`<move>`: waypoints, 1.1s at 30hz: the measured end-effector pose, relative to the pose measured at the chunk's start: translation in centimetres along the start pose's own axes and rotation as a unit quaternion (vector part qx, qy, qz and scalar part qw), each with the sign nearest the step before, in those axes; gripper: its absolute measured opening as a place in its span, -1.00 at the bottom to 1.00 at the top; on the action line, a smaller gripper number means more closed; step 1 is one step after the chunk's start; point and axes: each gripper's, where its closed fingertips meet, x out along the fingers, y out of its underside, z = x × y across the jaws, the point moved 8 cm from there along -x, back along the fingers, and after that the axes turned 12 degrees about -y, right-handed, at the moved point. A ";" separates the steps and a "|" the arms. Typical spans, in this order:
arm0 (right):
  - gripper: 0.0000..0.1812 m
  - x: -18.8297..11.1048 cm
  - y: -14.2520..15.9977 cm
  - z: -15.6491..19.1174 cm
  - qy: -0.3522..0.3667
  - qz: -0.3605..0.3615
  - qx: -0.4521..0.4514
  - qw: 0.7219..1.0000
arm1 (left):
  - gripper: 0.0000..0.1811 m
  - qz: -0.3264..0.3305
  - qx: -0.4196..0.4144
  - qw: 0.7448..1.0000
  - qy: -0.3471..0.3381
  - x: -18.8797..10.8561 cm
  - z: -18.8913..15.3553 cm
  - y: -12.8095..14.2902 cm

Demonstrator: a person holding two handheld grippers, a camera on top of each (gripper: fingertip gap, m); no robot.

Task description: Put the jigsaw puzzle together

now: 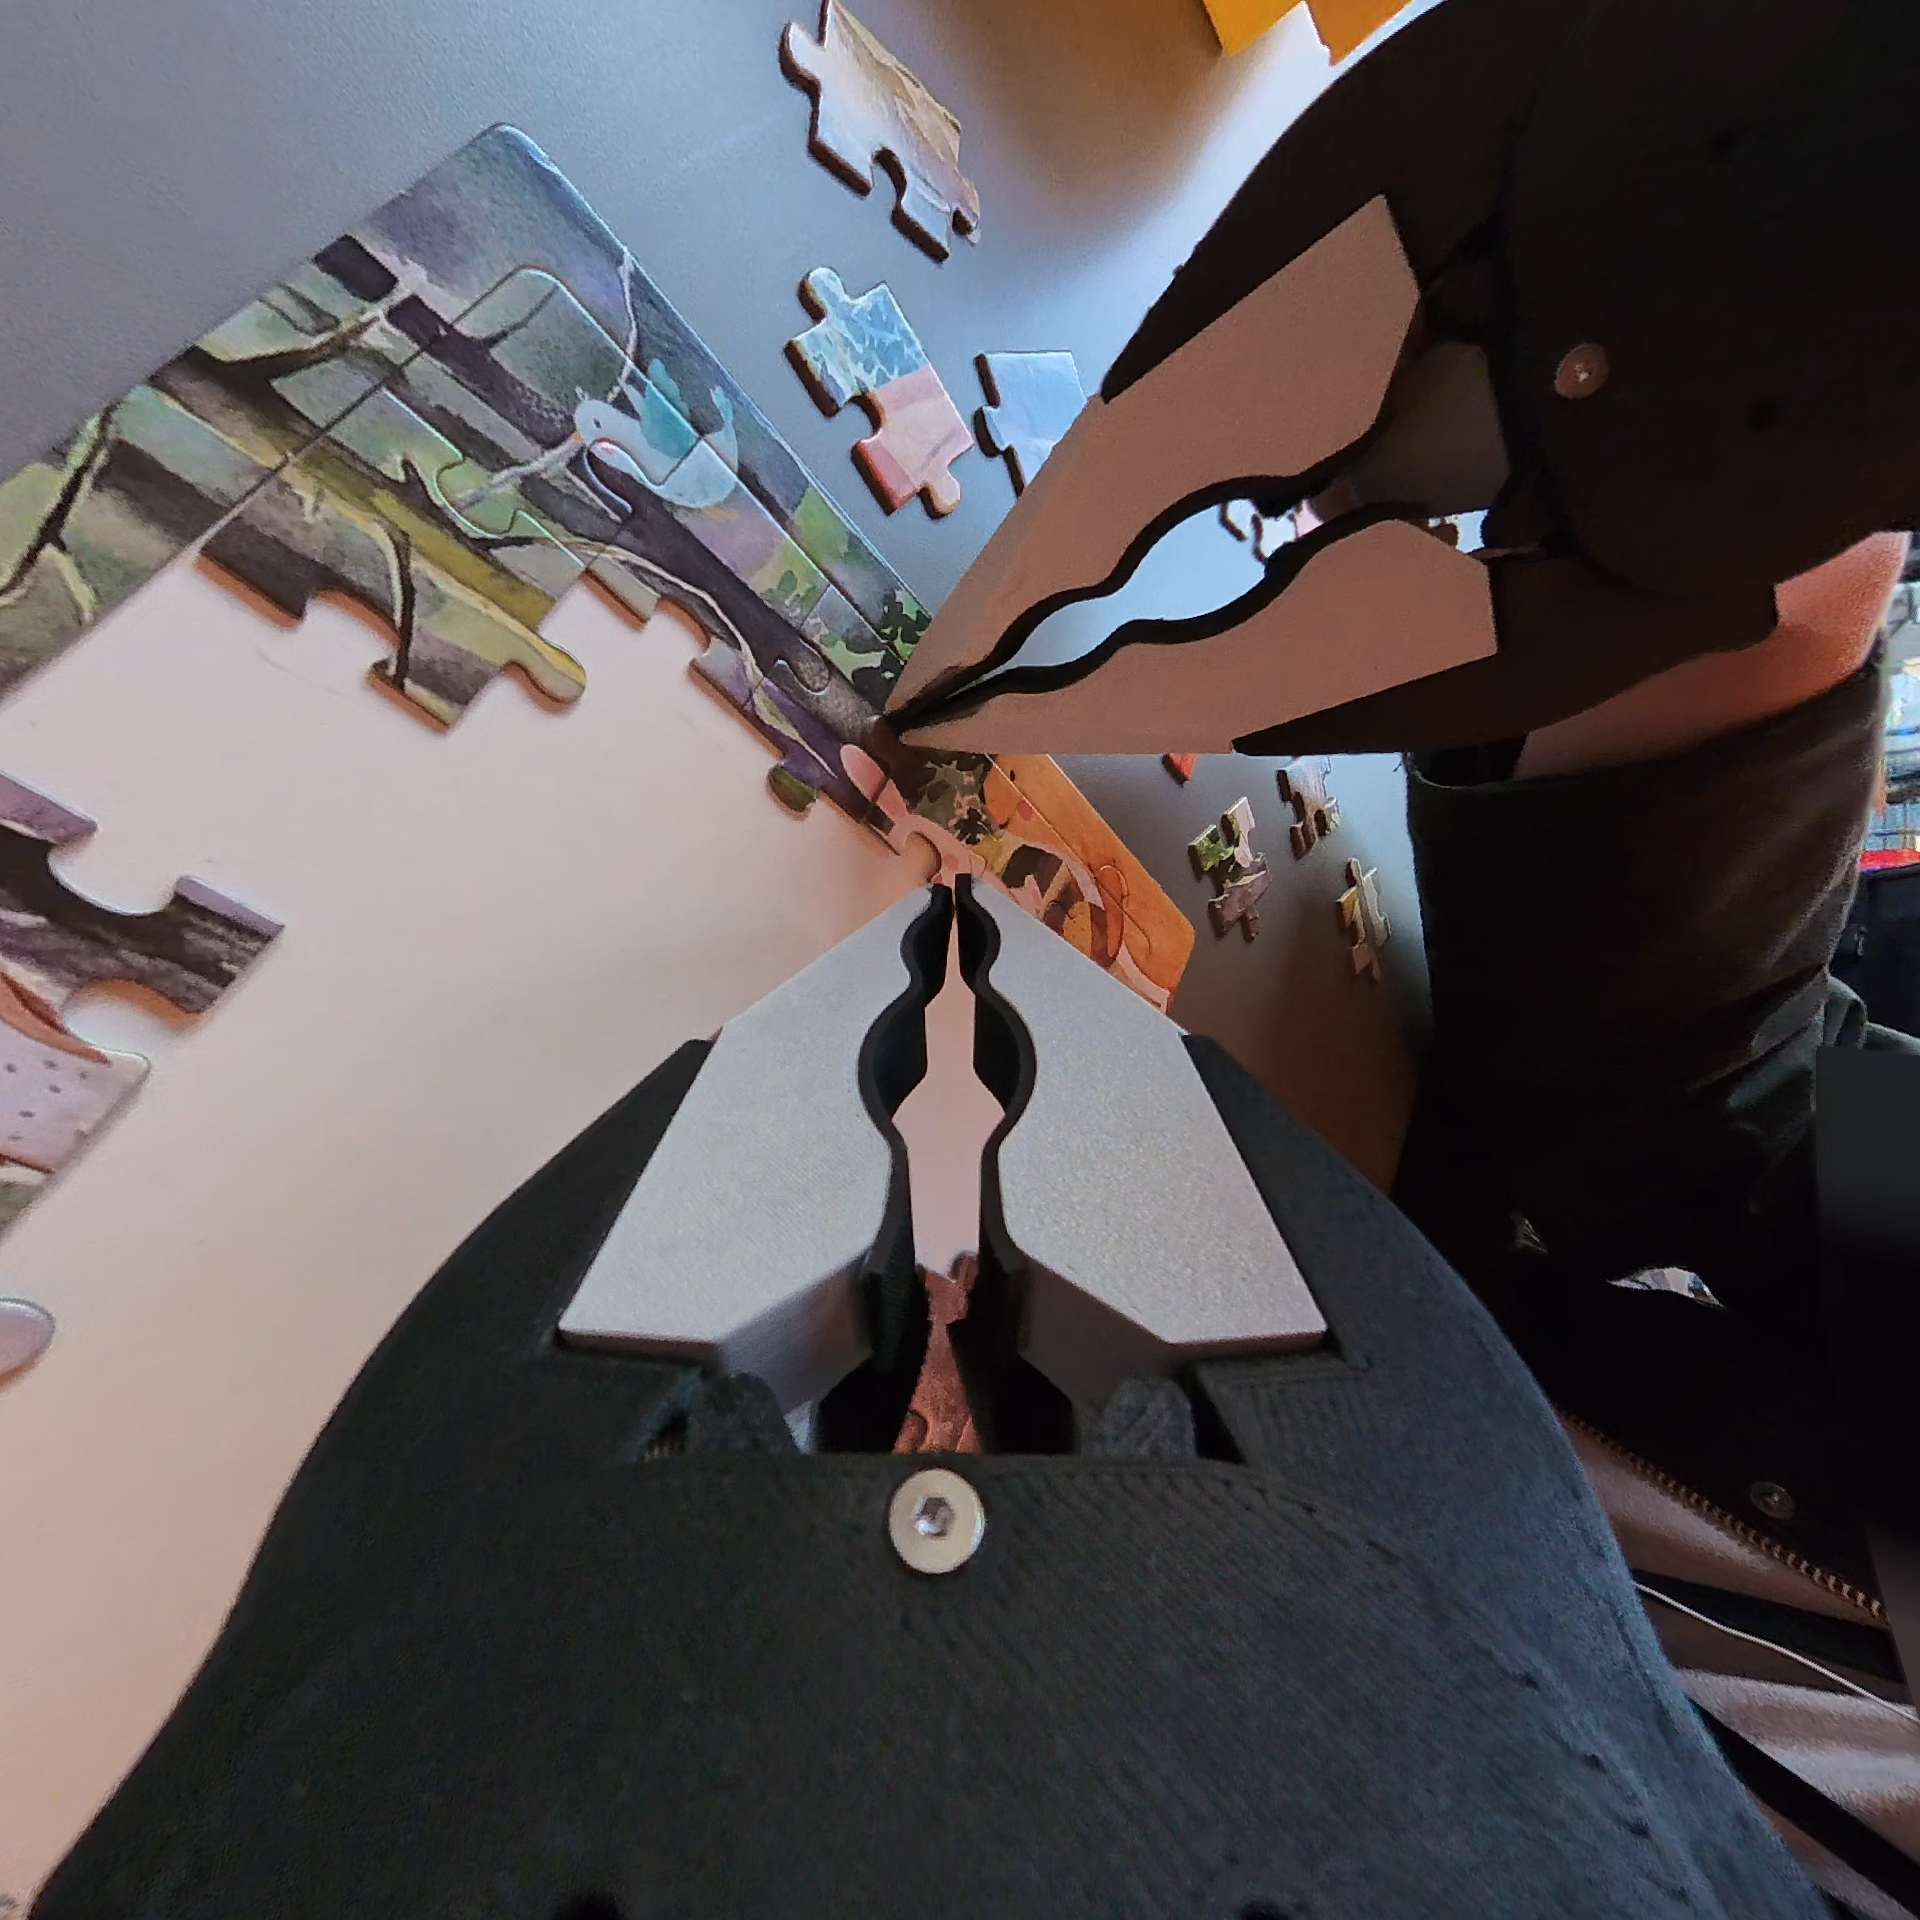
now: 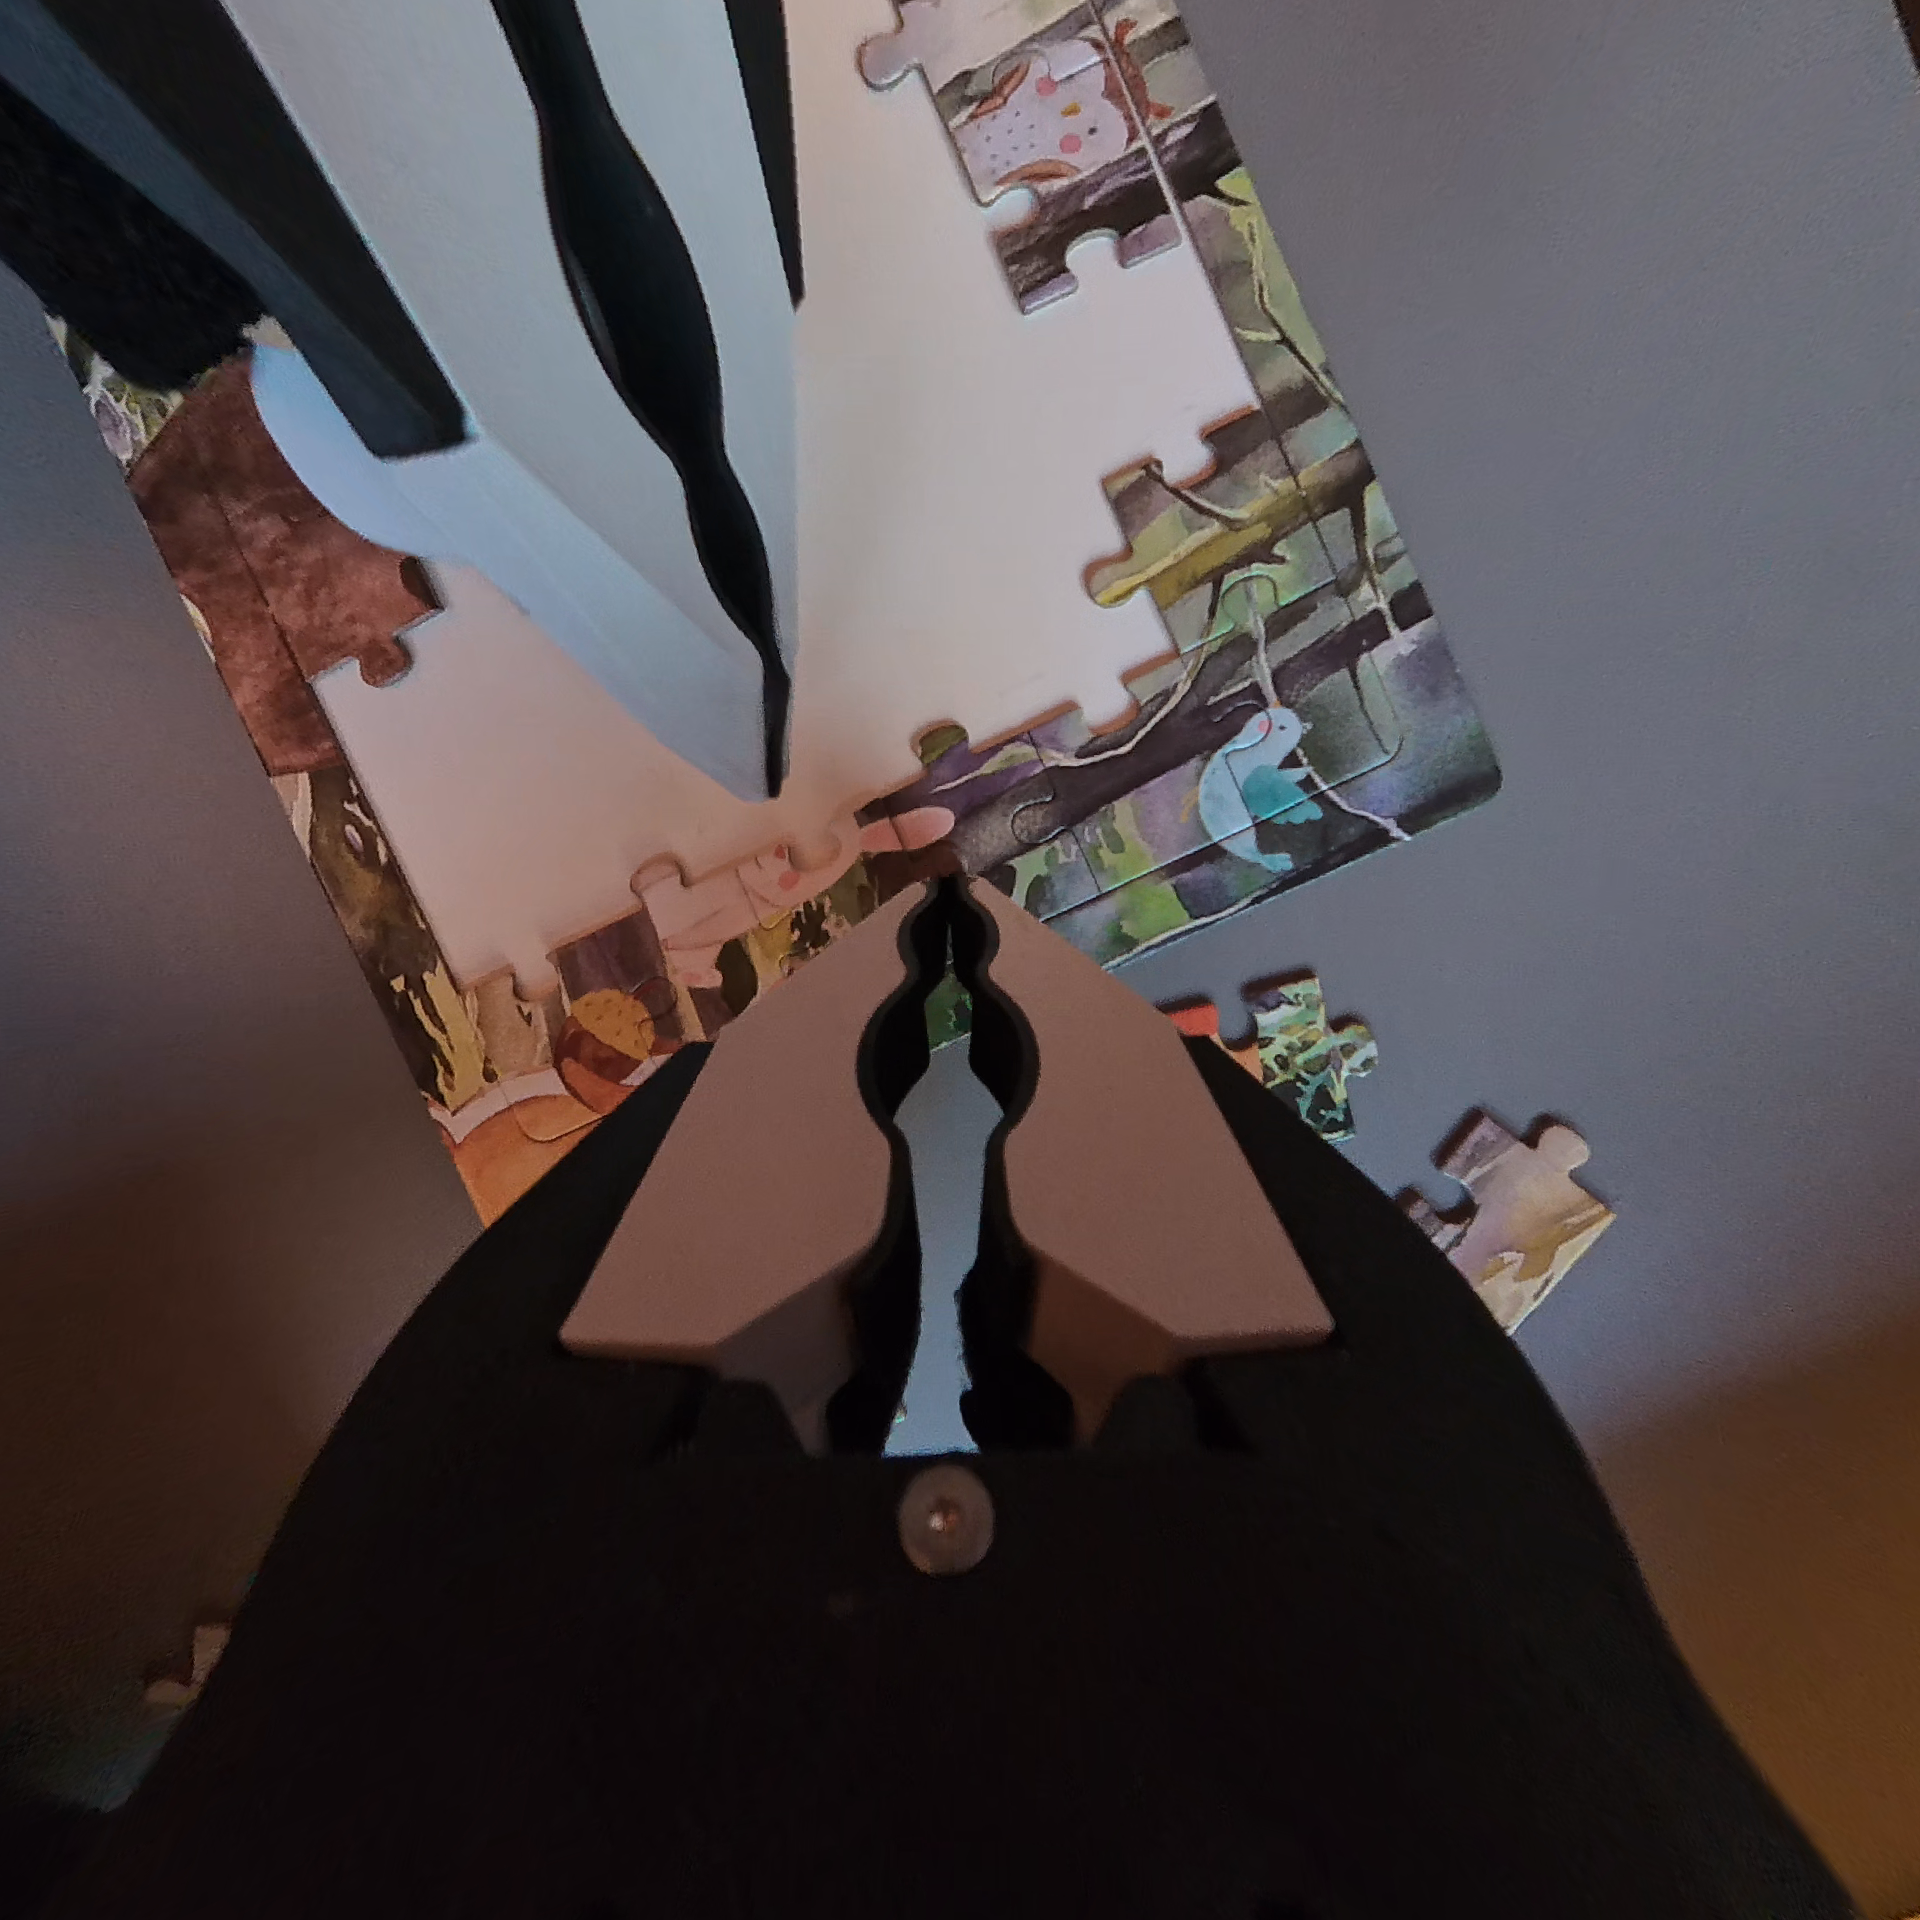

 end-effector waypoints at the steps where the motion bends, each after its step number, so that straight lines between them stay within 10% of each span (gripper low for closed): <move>1: -1.00 0.0 0.0 0.0 0.001 0.002 0.000 1.000 | -1.00 0.000 0.000 1.000 -0.001 0.1 0.0 0.0; 33: -1.00 0.1 -0.4 0.1 -0.008 0.003 0.010 1.000 | -1.00 0.006 0.038 0.999 -0.027 1.8 -0.5 0.3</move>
